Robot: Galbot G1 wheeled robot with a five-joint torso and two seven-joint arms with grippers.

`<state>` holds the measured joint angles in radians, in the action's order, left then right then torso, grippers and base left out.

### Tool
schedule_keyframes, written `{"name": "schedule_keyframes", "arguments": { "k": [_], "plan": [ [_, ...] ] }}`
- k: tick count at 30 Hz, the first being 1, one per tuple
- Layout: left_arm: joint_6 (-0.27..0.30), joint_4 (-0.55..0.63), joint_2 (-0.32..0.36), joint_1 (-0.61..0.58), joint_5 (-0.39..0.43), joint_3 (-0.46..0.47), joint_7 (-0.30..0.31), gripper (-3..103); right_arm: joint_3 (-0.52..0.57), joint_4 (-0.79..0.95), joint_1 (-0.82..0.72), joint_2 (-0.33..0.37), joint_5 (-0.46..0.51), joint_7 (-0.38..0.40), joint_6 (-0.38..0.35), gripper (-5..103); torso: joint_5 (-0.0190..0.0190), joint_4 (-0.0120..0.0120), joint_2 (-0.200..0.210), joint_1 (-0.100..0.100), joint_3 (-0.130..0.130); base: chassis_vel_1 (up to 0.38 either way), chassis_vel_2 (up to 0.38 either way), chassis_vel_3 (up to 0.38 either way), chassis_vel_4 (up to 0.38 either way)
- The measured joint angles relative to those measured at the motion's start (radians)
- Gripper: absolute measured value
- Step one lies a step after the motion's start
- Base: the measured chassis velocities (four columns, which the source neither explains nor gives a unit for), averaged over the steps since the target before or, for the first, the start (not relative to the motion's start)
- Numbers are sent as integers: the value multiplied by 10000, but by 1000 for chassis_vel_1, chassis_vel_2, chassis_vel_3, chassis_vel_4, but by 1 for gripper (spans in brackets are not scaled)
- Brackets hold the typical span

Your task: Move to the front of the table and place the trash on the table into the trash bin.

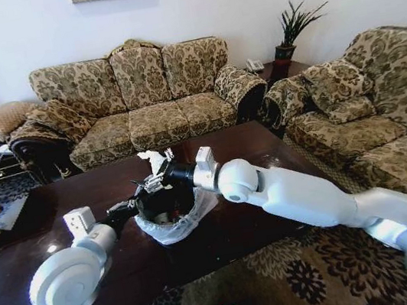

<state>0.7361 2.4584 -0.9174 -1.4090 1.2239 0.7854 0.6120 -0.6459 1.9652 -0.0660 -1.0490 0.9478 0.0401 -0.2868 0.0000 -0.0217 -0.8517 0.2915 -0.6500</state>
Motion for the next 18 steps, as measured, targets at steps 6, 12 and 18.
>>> {"name": "schedule_keyframes", "arguments": {
  "k": [6,12,18],
  "plan": [
    [-28,-146,-136,-41,-382,-39,-243,8,0,4,-7,3,5,-17,0,100,2,-2,0,0,1,0,0,0,0],
    [-31,-215,-260,-102,-514,-87,-324,29,3,2,-35,11,-4,-54,3,100,1,0,0,0,1,0,0,0,0],
    [-26,-232,-345,-145,-801,-89,-471,51,12,4,-73,31,-22,-117,47,100,0,-1,0,0,0,0,0,0,0]
  ]
}}
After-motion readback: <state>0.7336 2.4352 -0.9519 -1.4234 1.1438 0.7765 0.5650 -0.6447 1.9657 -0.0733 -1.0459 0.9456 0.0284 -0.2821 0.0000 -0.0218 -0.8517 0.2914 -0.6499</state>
